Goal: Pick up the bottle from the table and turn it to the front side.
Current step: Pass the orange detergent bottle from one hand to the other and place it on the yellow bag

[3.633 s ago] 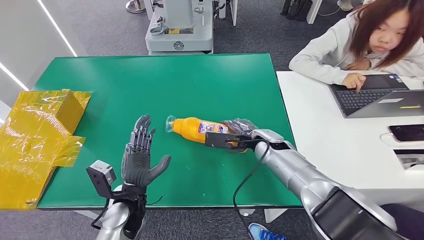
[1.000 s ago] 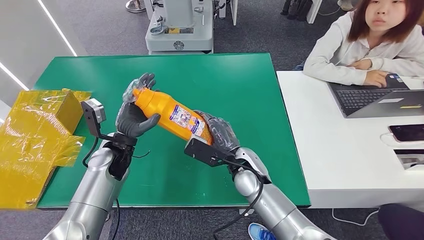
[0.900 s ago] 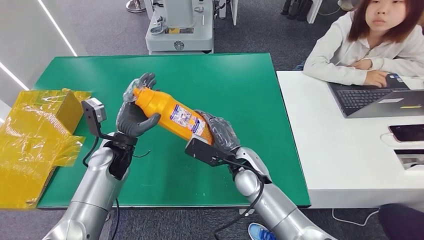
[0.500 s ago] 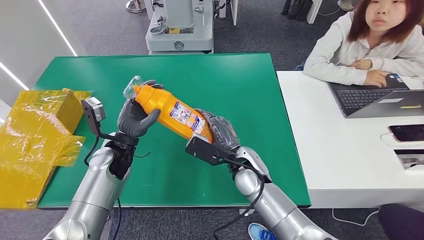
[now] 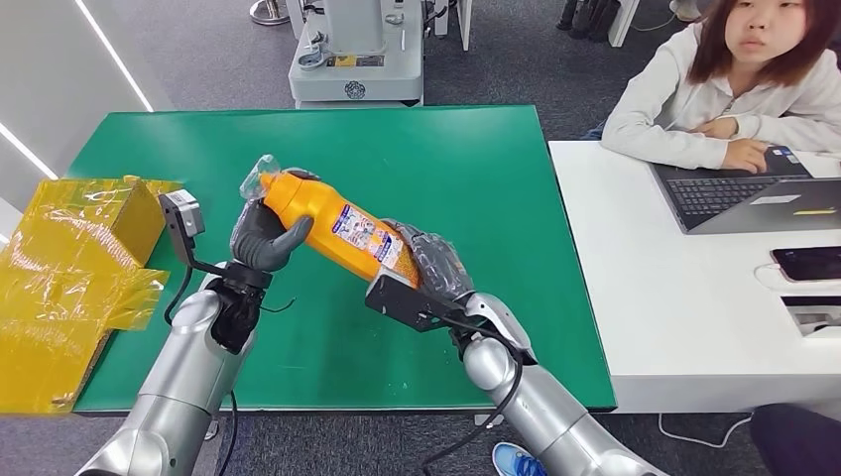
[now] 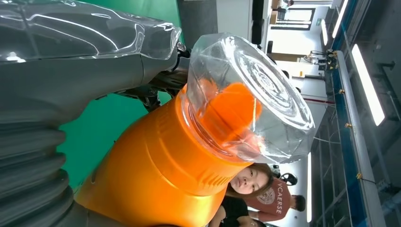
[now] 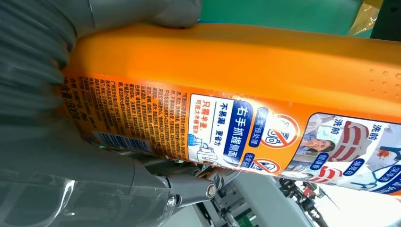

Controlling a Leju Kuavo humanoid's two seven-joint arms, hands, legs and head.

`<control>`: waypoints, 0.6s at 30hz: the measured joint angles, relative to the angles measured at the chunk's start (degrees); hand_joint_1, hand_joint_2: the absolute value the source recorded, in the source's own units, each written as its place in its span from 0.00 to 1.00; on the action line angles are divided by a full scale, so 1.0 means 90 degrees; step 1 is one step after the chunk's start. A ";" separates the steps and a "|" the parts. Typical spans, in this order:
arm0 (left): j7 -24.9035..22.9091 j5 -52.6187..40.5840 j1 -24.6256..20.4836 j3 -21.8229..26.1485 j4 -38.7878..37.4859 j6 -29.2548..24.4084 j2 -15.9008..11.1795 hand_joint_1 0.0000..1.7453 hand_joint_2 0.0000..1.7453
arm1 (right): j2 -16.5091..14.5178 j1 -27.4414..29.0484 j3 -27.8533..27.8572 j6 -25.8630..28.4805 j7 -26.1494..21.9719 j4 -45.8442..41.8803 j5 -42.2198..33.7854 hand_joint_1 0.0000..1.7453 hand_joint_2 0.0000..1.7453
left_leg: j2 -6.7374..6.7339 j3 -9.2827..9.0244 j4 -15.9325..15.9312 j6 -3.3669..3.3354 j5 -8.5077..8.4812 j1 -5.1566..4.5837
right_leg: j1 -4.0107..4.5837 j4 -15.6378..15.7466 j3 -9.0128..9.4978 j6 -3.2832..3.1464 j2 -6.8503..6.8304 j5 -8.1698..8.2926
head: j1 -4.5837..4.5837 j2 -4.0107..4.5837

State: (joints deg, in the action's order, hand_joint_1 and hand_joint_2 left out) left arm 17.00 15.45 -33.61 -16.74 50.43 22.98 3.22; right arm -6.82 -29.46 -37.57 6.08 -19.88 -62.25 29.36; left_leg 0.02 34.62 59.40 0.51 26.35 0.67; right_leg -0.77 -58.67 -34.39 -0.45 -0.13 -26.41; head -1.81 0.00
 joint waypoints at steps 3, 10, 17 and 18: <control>-0.0001 0.0039 -0.0008 0.0000 -0.0062 0.0024 -0.0021 1.00 1.00 | -0.0001 0.0019 -0.0002 -0.0001 -0.0036 -0.0024 0.0001 0.00 1.00 | -0.0001 0.0000 0.0000 0.0000 0.0000 0.0000 | 0.0000 0.0000 0.0000 0.0000 0.0001 0.0000 | 0.0000 0.0000; 0.0003 0.0108 0.0000 0.0000 -0.0270 0.0039 -0.0087 1.00 1.00 | -0.0002 0.0023 -0.0037 0.0009 -0.0153 -0.0172 -0.0002 0.00 1.00 | -0.0004 -0.0001 0.0000 0.0000 0.0000 0.0000 | 0.0000 0.0000 -0.0002 0.0000 0.0003 0.0000 | -0.0001 0.0000; 0.0163 0.0041 -0.0106 0.0000 -0.0628 -0.0046 -0.0187 1.00 1.00 | 0.0000 0.0086 -0.0039 0.0012 -0.0235 -0.0262 -0.0013 0.00 1.00 | -0.0004 -0.0001 0.0000 0.0000 0.0000 0.0000 | 0.0000 0.0000 -0.0004 0.0000 0.0004 0.0000 | 0.0000 0.0000; 0.0195 -0.0018 -0.0139 0.0000 -0.0677 -0.0094 -0.0196 1.00 1.00 | 0.0000 0.0105 -0.0039 0.0012 -0.0240 -0.0285 -0.0013 0.00 1.00 | -0.0004 -0.0001 0.0000 0.0000 0.0000 0.0000 | 0.0000 0.0000 -0.0004 0.0000 0.0004 0.0000 | 0.0000 0.0000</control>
State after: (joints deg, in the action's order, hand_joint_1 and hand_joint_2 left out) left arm 18.76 15.29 -34.87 -16.74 44.34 22.14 1.46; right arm -6.82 -28.51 -37.92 6.19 -22.04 -64.81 29.24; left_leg -0.02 34.61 59.41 0.51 26.35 0.67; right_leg -0.77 -58.67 -34.43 -0.45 -0.10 -26.41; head -1.81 0.00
